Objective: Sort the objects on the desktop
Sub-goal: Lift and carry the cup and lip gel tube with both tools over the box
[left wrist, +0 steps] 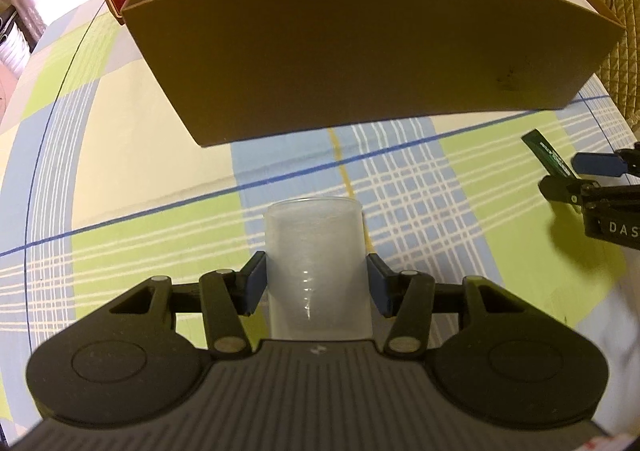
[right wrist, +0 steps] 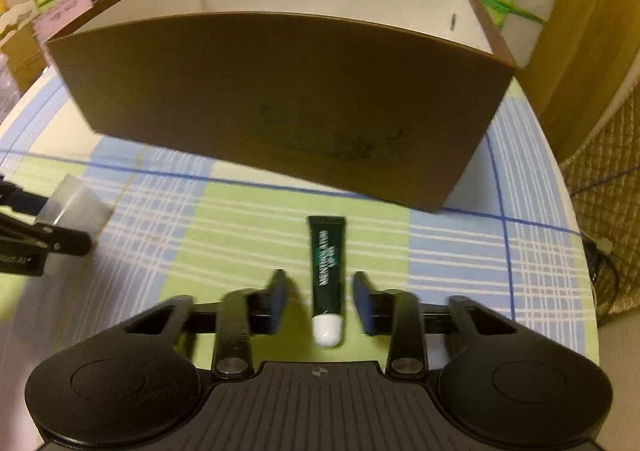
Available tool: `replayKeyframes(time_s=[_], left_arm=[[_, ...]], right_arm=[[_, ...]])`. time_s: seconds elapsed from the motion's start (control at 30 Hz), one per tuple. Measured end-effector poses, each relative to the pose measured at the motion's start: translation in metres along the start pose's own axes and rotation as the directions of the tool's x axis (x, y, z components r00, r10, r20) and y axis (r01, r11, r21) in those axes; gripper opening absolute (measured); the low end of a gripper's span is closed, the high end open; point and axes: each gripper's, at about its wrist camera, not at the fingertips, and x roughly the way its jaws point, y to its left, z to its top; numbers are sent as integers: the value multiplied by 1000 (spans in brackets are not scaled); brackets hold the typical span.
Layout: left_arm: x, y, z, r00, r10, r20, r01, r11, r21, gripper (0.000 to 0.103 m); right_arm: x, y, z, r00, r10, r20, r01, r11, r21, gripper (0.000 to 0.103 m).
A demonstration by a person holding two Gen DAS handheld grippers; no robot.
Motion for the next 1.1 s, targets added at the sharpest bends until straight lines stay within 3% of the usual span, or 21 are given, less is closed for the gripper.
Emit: replayKeyframes(time_s=[0.07,0.57,0.83,1.1], left_arm=[[-2,-1,-2,1000,-4,-1,4,1000,4,48],[-13,-10,-24,998,-55,-1,55,998,8,48],[-47,-11,-19,994,-94,62,93,996,11,48],[-85,-13,13,974,-131,185,126,991,41,48]], right_arm=[[-3,5,-2,1000,11,-7,-11,1000,-15,13],[-33,27,-31,983,174,-64,-171,984,50,13],[-66,28,-12,975,222,26,-223,973,61,13],[-95,15,26,961,245,128,-253,966,57,13]])
